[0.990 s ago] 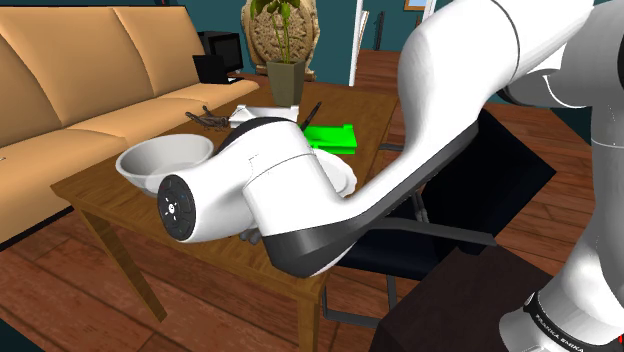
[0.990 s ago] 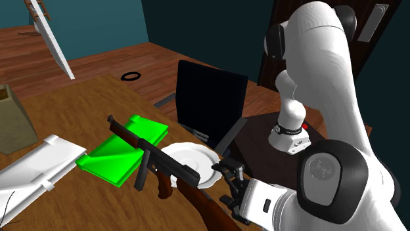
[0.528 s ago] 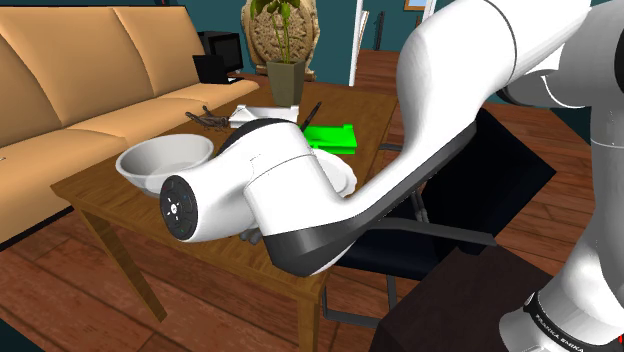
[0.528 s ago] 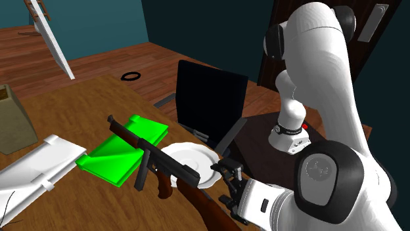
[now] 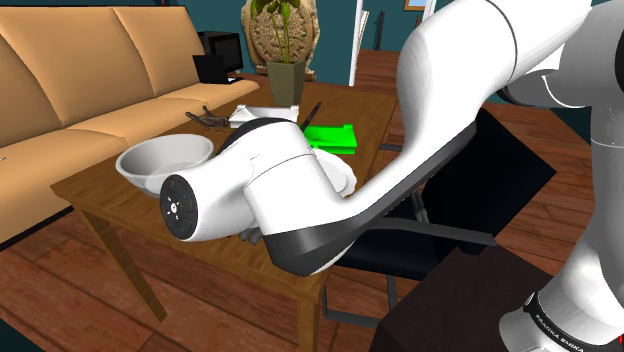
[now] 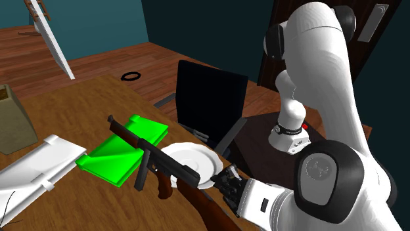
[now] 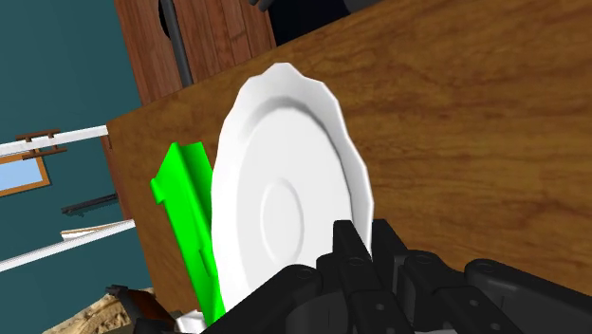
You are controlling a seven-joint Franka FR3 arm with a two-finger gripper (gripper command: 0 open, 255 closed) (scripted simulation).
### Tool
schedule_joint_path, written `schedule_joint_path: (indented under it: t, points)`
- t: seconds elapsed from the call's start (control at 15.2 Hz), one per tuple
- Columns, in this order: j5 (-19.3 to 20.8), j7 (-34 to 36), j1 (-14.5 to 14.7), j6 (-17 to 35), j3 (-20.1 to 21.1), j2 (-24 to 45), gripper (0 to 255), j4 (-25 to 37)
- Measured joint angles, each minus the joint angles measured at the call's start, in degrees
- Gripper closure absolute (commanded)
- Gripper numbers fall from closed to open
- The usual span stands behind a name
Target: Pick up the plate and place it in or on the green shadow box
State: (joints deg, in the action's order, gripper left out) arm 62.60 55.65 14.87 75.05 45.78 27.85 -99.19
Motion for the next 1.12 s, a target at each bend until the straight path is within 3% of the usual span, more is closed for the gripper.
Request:
schedule_joint_path:
  t: [1.12]
  points:
    - [-1.28, -6.91, -0.20, -4.21, 1.23, -4.33, 255, 4.69]
